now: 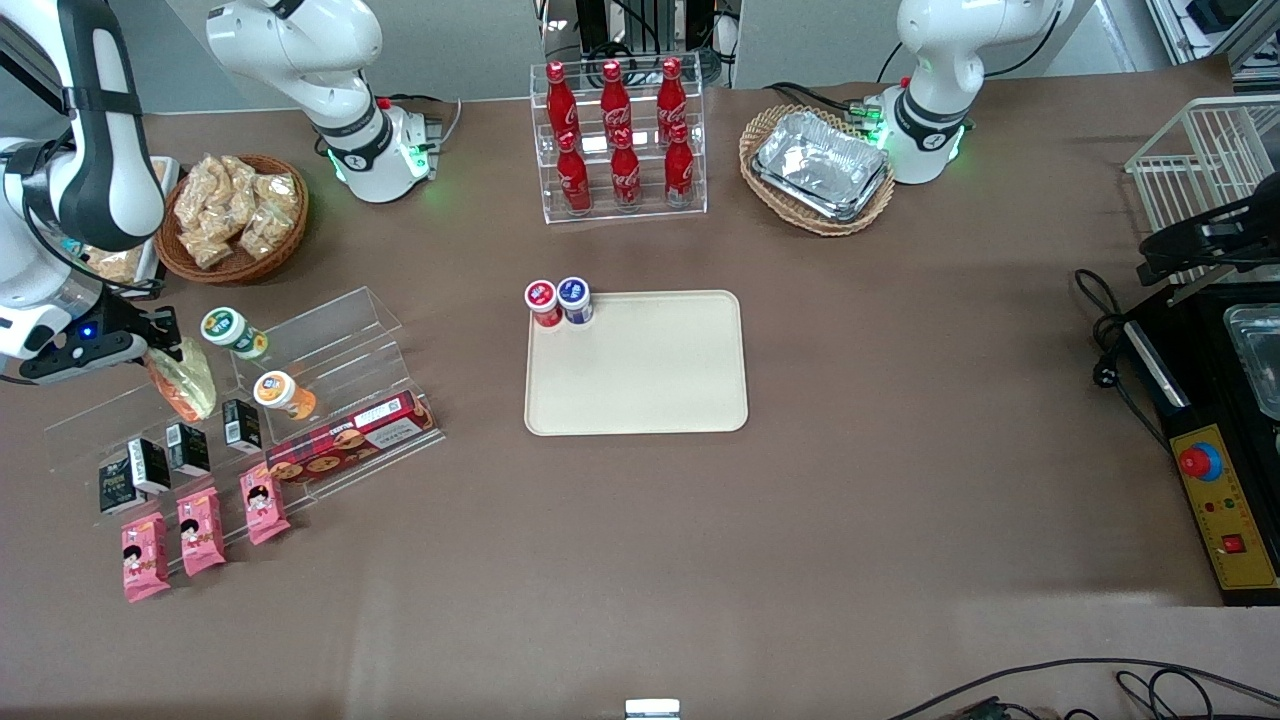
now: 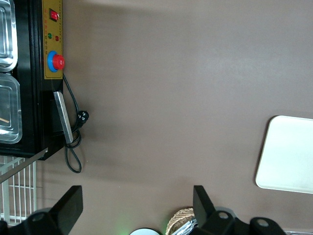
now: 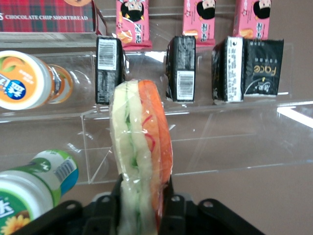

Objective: Place sandwich on tray
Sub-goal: 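Lift the sandwich and carry it over the cream tray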

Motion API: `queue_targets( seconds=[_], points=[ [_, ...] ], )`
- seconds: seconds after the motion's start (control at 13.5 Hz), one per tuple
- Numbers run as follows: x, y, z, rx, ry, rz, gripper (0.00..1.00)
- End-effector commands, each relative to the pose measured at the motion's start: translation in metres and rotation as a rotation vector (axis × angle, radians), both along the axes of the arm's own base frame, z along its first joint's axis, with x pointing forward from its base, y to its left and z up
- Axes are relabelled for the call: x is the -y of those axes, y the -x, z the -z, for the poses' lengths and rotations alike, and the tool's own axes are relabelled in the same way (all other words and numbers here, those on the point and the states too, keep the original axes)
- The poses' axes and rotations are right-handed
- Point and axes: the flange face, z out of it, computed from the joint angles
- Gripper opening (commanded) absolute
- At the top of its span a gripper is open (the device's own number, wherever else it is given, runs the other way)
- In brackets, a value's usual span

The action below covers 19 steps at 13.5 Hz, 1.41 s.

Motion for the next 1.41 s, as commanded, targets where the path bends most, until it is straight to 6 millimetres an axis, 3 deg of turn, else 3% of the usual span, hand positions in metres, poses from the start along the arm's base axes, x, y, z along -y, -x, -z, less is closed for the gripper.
queue_targets(
  seconds=[0.0, 0.3, 0.59, 0.74, 0.89, 1.04, 1.26, 1.34],
  points=[
    [0.007, -0.015, -0.033, 0.012, -0.021, -0.049, 0.28],
    [-0.011, -0.047, -0.099, -0.069, -0.03, -0.095, 0.28],
    [-0.081, -0.072, -0.155, -0.127, -0.031, -0.22, 0.28],
    [-0.133, -0.082, -0.172, -0.118, -0.048, -0.302, 0.28],
    [-0.19, -0.087, -0.176, -0.109, -0.074, -0.388, 0.28],
    [-0.246, -0.092, -0.169, -0.113, -0.096, -0.471, 0.29],
    [-0.355, -0.101, -0.16, -0.123, -0.08, -0.629, 0.29],
    [-0.378, -0.103, -0.154, -0.127, -0.069, -0.657, 0.29]
  ],
)
